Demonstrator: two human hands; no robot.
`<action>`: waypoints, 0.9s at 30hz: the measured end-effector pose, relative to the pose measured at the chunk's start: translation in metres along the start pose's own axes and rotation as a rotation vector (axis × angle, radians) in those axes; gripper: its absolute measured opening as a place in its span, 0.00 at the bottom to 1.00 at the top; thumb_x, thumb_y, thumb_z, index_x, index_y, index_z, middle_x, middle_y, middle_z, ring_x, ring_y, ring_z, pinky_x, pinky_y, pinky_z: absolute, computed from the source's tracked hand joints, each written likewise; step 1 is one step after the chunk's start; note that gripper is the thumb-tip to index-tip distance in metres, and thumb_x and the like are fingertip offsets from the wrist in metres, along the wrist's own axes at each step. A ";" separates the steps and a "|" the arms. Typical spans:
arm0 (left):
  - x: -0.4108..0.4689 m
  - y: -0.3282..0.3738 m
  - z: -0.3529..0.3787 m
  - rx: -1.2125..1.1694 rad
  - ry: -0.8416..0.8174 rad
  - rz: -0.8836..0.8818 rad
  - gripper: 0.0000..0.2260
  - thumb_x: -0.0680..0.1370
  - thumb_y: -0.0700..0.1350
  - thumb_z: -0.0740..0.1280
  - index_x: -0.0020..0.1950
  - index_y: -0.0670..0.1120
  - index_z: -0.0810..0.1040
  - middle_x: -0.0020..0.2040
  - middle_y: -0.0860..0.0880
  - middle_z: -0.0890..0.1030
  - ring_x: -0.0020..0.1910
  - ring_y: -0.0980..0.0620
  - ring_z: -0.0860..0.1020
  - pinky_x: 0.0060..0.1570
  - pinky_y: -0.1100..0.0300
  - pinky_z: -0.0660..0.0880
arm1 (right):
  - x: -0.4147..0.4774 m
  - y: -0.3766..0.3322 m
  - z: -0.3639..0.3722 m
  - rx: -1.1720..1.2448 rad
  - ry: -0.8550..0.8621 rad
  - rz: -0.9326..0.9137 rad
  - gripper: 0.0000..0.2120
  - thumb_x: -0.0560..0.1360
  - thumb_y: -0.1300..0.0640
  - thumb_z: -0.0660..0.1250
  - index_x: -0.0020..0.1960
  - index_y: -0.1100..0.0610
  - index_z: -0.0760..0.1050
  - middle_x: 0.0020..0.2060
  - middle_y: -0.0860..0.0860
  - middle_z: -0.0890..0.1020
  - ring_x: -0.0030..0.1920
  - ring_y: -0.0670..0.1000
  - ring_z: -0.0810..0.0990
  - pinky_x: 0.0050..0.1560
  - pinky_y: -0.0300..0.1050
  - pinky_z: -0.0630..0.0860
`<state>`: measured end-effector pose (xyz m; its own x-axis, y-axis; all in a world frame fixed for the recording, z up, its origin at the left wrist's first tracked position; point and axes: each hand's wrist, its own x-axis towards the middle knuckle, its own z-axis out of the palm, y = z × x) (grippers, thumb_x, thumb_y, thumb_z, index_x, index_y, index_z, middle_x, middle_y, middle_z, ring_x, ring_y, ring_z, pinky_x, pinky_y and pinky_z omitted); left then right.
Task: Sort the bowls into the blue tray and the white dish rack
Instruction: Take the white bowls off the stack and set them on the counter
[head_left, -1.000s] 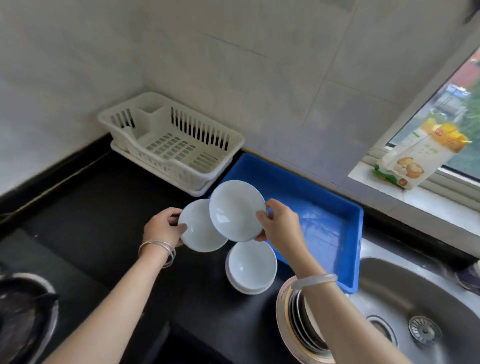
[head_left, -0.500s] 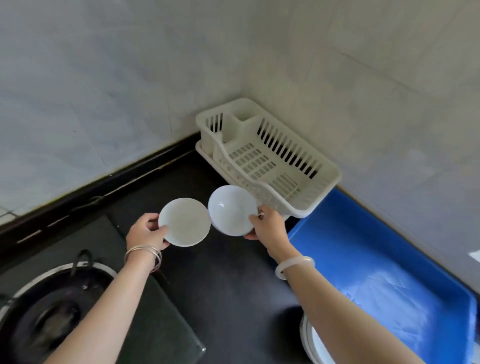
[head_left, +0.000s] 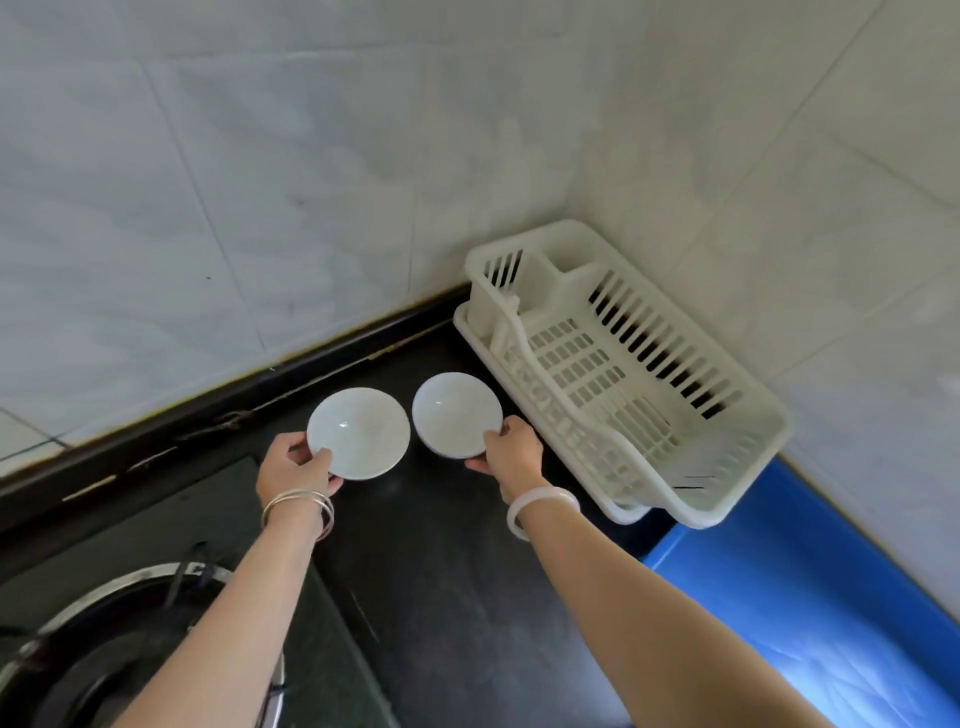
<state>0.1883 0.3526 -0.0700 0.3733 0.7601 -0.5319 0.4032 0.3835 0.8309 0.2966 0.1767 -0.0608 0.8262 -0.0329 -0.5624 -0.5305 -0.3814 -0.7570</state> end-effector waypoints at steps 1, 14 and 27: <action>0.002 -0.001 0.001 -0.017 0.000 -0.005 0.13 0.73 0.31 0.64 0.53 0.45 0.74 0.58 0.39 0.78 0.56 0.38 0.77 0.47 0.47 0.79 | 0.002 -0.001 0.003 0.009 -0.005 0.008 0.08 0.77 0.64 0.61 0.42 0.54 0.70 0.51 0.51 0.72 0.37 0.49 0.78 0.28 0.38 0.79; 0.012 -0.009 0.003 -0.126 -0.067 -0.077 0.17 0.74 0.32 0.63 0.60 0.46 0.71 0.63 0.42 0.75 0.56 0.40 0.78 0.45 0.52 0.78 | 0.019 0.006 0.015 0.095 -0.060 0.098 0.06 0.77 0.61 0.63 0.53 0.55 0.71 0.51 0.55 0.77 0.42 0.51 0.82 0.33 0.40 0.81; 0.010 -0.008 0.016 -0.403 -0.078 -0.272 0.13 0.76 0.36 0.62 0.57 0.49 0.69 0.66 0.40 0.69 0.56 0.38 0.76 0.43 0.52 0.79 | 0.022 0.002 0.025 0.508 -0.164 0.119 0.25 0.77 0.66 0.63 0.73 0.54 0.65 0.65 0.59 0.73 0.45 0.53 0.83 0.38 0.40 0.82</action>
<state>0.2018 0.3487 -0.0842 0.3673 0.5684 -0.7362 0.1456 0.7467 0.6491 0.3087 0.1986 -0.0835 0.7360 0.1110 -0.6678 -0.6769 0.1121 -0.7275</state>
